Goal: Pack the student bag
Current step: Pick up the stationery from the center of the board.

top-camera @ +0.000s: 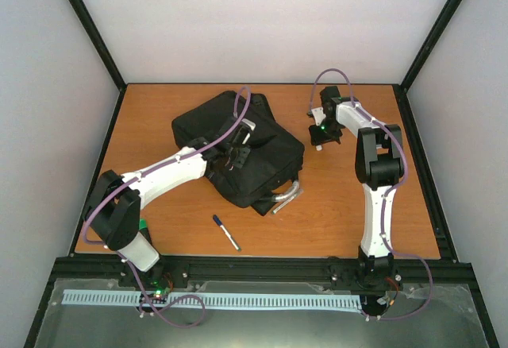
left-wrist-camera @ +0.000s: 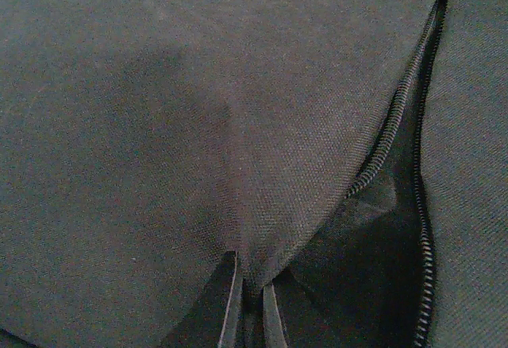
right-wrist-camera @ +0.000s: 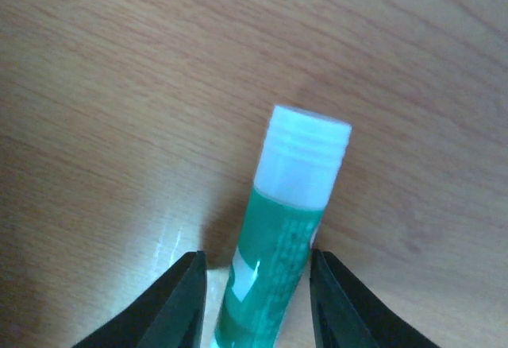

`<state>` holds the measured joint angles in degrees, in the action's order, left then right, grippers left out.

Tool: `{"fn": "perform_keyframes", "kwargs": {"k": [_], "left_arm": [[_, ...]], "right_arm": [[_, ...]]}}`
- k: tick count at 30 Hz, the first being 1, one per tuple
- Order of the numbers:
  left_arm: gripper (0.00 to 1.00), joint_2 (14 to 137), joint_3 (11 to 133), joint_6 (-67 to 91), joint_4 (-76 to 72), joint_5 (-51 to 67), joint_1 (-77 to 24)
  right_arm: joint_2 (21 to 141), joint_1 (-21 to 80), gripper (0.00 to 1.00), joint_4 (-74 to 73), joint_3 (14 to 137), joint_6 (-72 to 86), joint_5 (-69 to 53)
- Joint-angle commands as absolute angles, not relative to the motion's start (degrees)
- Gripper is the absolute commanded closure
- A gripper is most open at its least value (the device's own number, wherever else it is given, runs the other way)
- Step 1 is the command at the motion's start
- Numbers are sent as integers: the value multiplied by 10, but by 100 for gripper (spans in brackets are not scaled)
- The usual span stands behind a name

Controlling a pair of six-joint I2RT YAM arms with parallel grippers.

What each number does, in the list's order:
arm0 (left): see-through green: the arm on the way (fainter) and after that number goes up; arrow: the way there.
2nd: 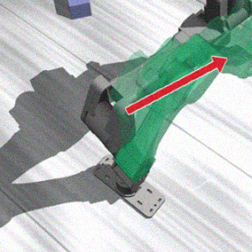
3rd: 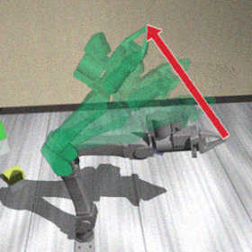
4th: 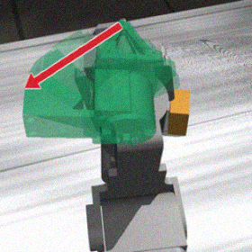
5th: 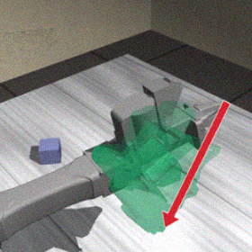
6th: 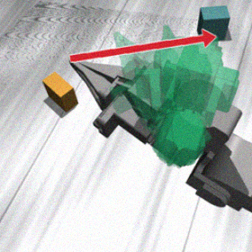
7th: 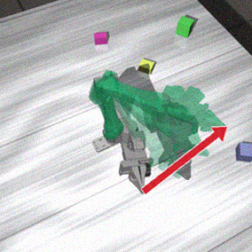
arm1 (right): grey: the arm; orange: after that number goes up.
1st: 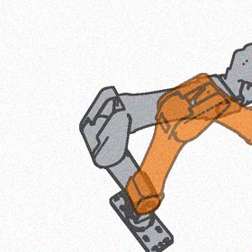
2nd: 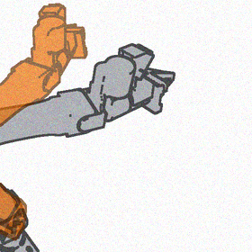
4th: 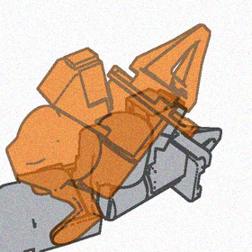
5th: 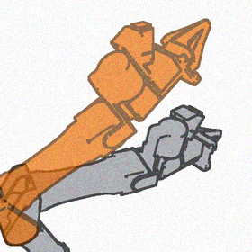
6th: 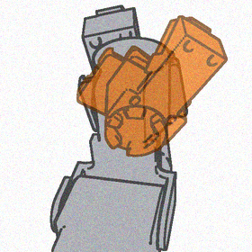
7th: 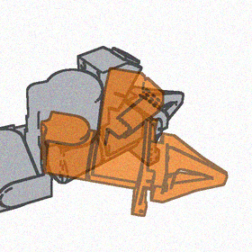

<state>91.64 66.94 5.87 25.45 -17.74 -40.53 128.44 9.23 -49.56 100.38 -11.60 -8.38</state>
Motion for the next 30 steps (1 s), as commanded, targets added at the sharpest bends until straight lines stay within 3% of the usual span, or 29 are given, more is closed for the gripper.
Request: {"fn": "perform_keyframes", "kwargs": {"k": [1,3,5,13,19,30], "left_arm": [[99,897,694,69,252,-169,-405],[99,897,694,69,252,-169,-405],[99,897,694,69,252,-168,-405],[99,896,693,70,252,-166,-405],[99,895,694,69,252,-171,-405],[99,897,695,67,255,-176,-405]], "right_arm": [[1259,88,54,-503,979,-122,-78],[1253,87,46,-497,970,-122,-70],[1250,87,46,-493,966,-124,-65],[1247,84,64,-493,959,-123,-70],[1209,80,84,-491,953,-120,-96],[1070,81,89,-530,920,-137,-222]]}}
